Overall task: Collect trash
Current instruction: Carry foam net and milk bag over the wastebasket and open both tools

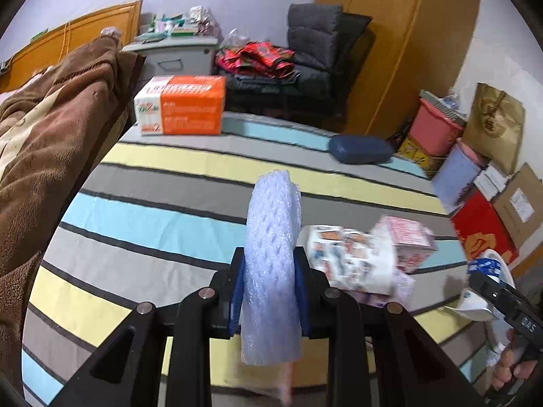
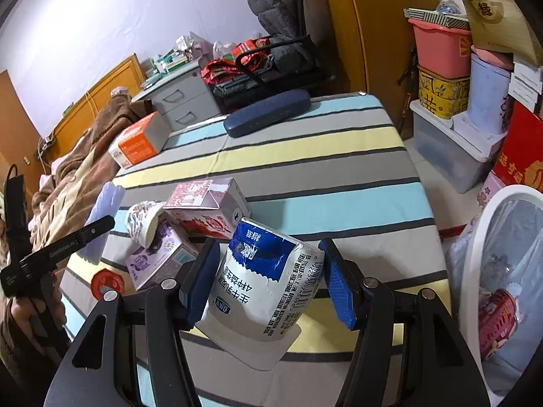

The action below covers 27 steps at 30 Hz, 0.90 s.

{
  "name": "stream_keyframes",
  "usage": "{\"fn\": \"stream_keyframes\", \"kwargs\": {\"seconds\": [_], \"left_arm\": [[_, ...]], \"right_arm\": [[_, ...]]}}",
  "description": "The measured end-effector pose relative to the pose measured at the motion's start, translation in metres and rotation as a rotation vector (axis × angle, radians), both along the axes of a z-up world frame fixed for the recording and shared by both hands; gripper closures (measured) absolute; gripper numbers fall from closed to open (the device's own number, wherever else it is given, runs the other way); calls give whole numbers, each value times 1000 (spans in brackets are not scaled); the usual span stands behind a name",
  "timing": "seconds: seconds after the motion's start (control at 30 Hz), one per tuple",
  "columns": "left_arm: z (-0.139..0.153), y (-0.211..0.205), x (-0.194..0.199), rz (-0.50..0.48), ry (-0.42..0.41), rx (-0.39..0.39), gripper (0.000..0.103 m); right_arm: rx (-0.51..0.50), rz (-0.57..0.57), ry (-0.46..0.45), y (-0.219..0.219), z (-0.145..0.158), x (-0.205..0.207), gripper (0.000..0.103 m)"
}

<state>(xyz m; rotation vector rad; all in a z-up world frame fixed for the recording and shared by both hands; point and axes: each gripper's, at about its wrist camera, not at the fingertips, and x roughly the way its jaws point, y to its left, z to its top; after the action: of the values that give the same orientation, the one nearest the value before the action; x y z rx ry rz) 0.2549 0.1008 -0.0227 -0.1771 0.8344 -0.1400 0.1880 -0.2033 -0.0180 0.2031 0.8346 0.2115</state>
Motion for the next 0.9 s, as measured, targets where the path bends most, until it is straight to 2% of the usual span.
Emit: {"fn": "stream_keyframes", "kwargs": {"seconds": [0.23,0.47,0.9], "left_arm": [[27,-32,-28,-79,-60,-16,75],[41,-73,-48,-173,-85,-40,75],[48,-167,-70,-365,-92,-69,75]], "right_arm": [[5,-16,-47,-12,14,-17,42],[5,-54,-78,-32,24,-36,42],[3,-173,-116,-90,31,-66,42]]}}
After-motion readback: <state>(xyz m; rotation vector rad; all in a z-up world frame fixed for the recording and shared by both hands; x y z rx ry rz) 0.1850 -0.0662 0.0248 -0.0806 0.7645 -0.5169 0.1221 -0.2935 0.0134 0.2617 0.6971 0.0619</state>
